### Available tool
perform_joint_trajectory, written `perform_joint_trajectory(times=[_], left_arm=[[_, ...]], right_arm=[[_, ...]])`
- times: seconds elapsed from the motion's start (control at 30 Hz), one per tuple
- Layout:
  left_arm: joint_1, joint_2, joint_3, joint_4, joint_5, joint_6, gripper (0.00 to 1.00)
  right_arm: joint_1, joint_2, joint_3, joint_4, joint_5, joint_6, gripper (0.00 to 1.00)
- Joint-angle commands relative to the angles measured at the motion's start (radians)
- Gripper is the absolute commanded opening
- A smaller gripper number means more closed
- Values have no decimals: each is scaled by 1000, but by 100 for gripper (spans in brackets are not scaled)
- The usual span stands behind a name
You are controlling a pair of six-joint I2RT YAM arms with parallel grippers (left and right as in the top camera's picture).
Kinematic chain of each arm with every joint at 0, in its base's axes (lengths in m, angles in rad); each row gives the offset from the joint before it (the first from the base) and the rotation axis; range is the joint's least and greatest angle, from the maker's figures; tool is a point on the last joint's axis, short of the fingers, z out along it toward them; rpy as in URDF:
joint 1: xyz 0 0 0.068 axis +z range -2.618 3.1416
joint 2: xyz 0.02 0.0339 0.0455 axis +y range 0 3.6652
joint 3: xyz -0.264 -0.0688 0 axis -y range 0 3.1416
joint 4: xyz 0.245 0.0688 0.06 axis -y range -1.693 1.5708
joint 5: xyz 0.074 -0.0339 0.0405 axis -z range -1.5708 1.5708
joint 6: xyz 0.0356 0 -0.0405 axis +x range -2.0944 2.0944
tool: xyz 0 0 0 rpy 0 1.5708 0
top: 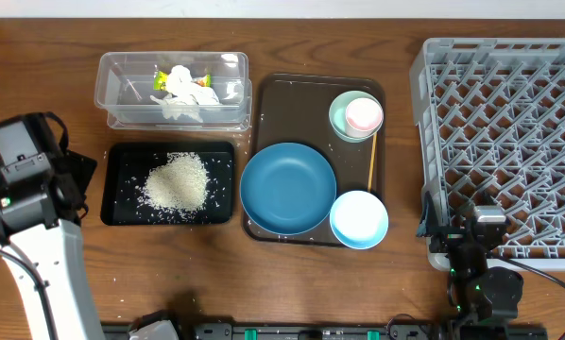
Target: Sort waste into correct bins and load items into the dishwasher rack
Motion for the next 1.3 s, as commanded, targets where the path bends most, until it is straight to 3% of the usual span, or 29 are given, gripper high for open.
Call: perform_joint_trajectory(times=[0.0, 0.4, 0.67, 0.83, 0.93, 1.13, 1.27], left_arm=[[5, 21, -4, -5, 2, -16, 91], [5, 40, -4, -4, 2, -16, 91], [5, 40, -4, -4, 2, -16, 91], [5, 40, -4, -4, 2, -16, 92], [5, 40, -4, -4, 2, -16, 91], [5, 40, -4, -4, 2, -16, 91], [5, 40, -4, -4, 2, -16, 92]], right_arm=[[-5, -4, -1, -4, 0, -11, 99], [-5, -4, -1, -2, 0, -11, 99], [-4, -4, -1, 394, -198, 137, 99], [-3, -4, -1, 731, -229, 325, 99], [-2, -4, -1, 848, -211, 383, 99], [-2, 57, 59, 901, -147, 349, 99], [-2, 232, 205, 883, -229, 241, 99]])
